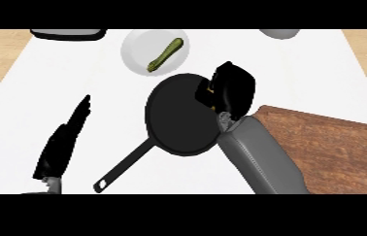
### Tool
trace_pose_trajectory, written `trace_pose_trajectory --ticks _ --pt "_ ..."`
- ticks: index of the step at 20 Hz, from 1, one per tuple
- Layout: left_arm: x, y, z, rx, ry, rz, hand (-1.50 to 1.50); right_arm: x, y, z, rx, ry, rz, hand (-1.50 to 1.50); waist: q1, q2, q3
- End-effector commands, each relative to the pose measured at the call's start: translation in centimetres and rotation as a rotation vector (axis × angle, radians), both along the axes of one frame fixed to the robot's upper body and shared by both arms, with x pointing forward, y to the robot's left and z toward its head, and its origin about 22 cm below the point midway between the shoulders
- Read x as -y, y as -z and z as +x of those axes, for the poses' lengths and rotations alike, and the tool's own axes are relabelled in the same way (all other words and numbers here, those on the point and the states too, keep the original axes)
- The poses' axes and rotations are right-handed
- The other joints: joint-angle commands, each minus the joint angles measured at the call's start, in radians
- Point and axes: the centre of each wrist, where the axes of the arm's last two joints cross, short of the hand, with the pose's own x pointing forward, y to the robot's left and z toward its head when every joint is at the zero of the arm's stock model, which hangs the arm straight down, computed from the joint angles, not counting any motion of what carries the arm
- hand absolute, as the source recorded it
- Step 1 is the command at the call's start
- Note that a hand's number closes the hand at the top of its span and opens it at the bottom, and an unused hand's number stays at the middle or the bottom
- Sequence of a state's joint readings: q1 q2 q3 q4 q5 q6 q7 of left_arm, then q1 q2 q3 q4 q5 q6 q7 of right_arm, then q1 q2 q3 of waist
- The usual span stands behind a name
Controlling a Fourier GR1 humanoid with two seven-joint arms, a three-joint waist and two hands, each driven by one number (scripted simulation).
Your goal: Pick the lemon from the cutting board and place it in the pan
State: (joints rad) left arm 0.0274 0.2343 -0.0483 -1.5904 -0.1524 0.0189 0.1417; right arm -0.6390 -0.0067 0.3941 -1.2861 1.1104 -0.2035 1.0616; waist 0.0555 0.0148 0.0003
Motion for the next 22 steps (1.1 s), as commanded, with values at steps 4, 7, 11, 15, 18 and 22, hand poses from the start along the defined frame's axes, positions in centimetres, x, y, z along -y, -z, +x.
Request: trace_pose_trajectory --ticks 4,7,11,15,18,22 --pt "0.8 -1.4 0.7 -0.005 0.014 0.013 0.0 -0.1 4.6 4.2 -0.188 0.007 0.027 1.5 0.004 0.001 0.001" --pt "0.2 -0.4 0.6 0.002 0.048 0.0 0.0 1.6 4.1 3.8 -0.185 0.147 0.388 1.5 0.04 0.013 0.003" --pt "1.9 -0.8 0.9 0.011 0.074 -0.012 0.0 2.0 5.0 4.8 -0.171 0.174 0.537 -1.5 0.061 0.019 0.004" --pt "1.0 -0.6 1.4 0.021 0.054 0.016 0.0 1.6 6.0 4.4 0.035 0.139 0.579 -1.5 0.049 0.016 0.003" --pt "2.2 -0.5 0.4 0.019 0.047 -0.009 0.0 1.0 4.6 5.4 0.209 0.161 0.588 -1.5 0.048 0.007 0.003" --pt "0.4 -1.1 0.6 0.009 0.035 0.008 0.0 1.7 5.2 5.5 0.361 0.267 0.642 -1.5 0.027 0.002 0.002"
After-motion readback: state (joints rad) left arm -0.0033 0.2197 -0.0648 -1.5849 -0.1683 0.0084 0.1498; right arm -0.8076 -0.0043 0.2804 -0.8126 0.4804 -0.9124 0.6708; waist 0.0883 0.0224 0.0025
